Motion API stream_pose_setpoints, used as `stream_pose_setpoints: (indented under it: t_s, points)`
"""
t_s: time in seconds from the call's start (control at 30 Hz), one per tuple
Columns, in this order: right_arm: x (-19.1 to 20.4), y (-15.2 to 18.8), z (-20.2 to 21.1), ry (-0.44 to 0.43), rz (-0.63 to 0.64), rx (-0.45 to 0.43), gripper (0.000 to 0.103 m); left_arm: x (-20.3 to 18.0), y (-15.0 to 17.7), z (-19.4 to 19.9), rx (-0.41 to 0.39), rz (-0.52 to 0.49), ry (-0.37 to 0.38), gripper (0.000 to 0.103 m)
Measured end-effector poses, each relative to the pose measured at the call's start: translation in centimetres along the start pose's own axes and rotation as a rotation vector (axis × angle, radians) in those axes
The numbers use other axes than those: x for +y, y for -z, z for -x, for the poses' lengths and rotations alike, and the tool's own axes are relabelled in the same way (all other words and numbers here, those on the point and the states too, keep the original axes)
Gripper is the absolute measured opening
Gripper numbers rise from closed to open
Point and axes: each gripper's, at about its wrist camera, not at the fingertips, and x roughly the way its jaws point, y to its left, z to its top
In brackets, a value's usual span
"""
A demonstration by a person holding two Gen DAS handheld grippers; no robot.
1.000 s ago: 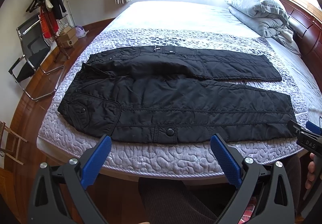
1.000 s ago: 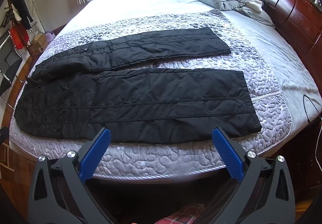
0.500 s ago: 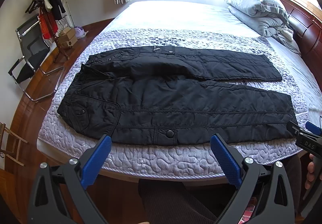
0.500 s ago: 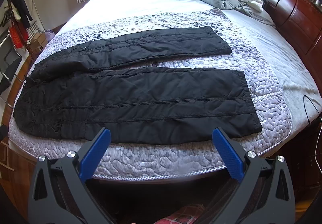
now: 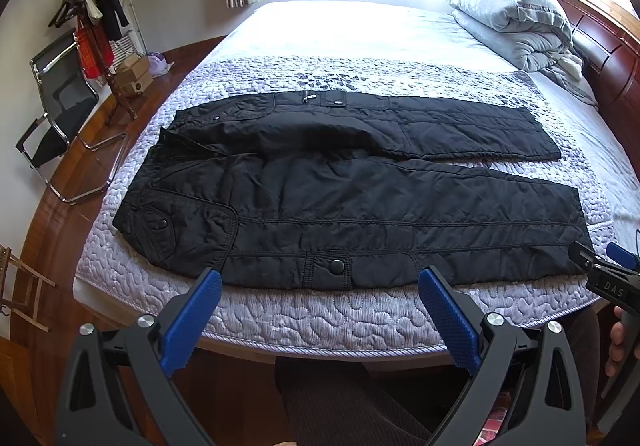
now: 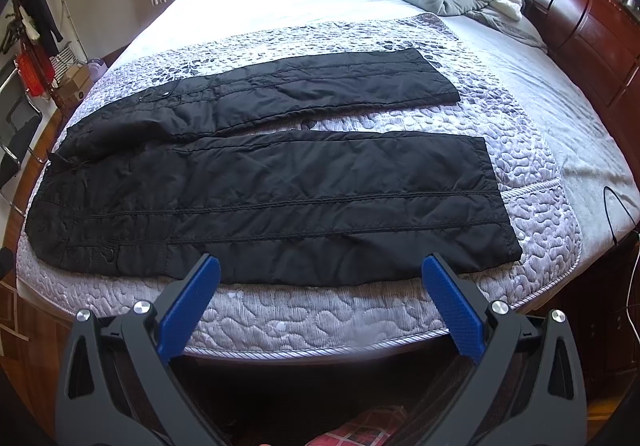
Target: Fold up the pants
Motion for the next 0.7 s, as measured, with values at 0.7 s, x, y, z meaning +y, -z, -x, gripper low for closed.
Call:
stream_pose_setpoints:
  t_s: [0.7]
  points:
    - [-0.01, 0.11, -0.60, 0.003, 0.001, 0.014, 0.101, -0.25, 0.01, -0.08, -0.007, -0.004, -0.002, 0.099]
